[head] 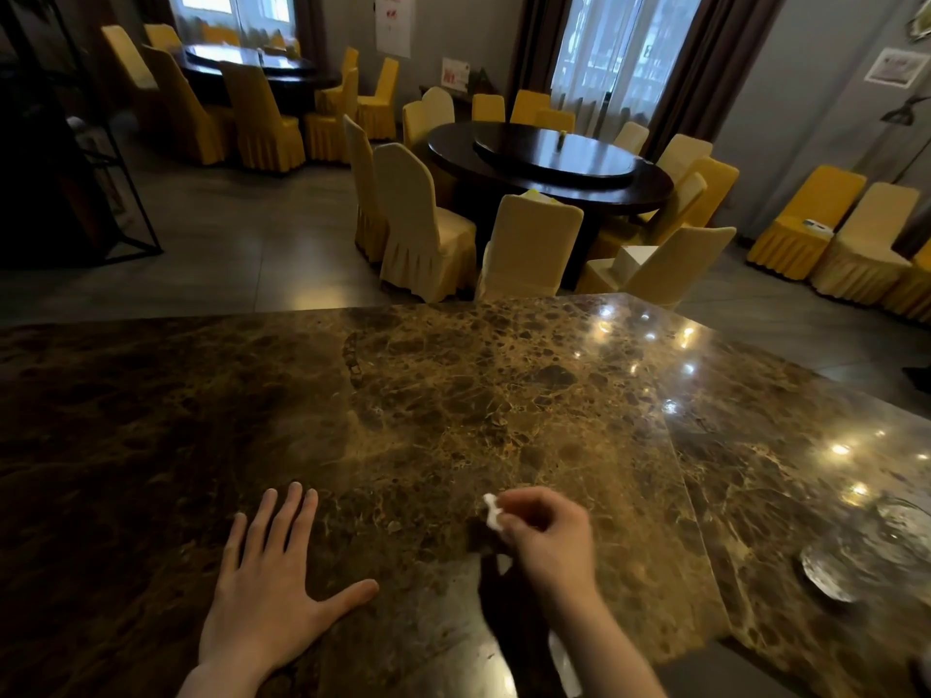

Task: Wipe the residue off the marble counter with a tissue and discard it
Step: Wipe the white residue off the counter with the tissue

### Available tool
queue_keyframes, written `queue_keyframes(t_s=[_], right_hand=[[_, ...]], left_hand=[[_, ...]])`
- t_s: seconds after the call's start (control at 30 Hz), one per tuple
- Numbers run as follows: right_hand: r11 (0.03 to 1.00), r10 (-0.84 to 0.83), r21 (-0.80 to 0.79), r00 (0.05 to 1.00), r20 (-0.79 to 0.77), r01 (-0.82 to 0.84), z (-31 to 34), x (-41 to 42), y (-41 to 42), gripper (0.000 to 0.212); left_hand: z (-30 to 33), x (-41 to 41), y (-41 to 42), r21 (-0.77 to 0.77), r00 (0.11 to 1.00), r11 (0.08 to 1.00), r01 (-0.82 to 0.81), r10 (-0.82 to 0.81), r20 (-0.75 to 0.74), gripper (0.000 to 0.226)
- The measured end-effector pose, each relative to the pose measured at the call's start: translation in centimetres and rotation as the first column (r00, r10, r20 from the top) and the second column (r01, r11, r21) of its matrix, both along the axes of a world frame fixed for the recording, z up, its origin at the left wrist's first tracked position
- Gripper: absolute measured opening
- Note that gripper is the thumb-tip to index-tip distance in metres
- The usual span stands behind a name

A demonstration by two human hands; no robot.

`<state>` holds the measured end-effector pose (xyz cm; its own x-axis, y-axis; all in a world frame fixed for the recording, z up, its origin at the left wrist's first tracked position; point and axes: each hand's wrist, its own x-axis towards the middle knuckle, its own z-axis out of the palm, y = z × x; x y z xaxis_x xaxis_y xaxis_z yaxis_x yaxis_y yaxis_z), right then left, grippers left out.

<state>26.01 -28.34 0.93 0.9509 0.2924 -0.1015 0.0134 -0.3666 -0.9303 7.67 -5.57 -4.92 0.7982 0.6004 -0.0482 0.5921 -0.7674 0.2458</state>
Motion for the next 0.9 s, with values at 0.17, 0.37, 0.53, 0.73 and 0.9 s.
queue_keyframes(t_s=[0.17,0.37,0.53,0.73,0.9], right_hand=[[0.950,-0.289,-0.149,0.954,-0.084,0.274,0.5,4.1,-3.1,0.026],[0.831,-0.147,-0.472,0.934,0.324,0.295,-0.3,4.5,-3.8,0.015],[0.774,0.114,-0.601,0.891,0.440,0.198,-1.1,4.2,-4.1,0.020],[0.754,0.129,-0.638,0.916,0.381,0.159,-0.4,4.2,-4.1,0.020],[0.825,0.344,-0.558,0.863,0.370,-0.090,-0.1,-1.2,0.9,0.019]], left_hand=[[0.2,0.0,0.0,-0.003,1.000,1.000,-0.004,0.004,0.017,0.134],[0.3,-0.1,-0.1,-0.014,1.000,1.000,0.003,-0.003,0.009,0.135],[0.2,-0.1,-0.1,-0.012,1.000,1.000,0.001,-0.001,0.010,0.135],[0.2,-0.1,0.0,-0.007,1.000,1.000,0.002,-0.002,0.004,0.135],[0.1,0.0,0.0,-0.009,1.000,1.000,0.002,-0.002,0.008,0.134]])
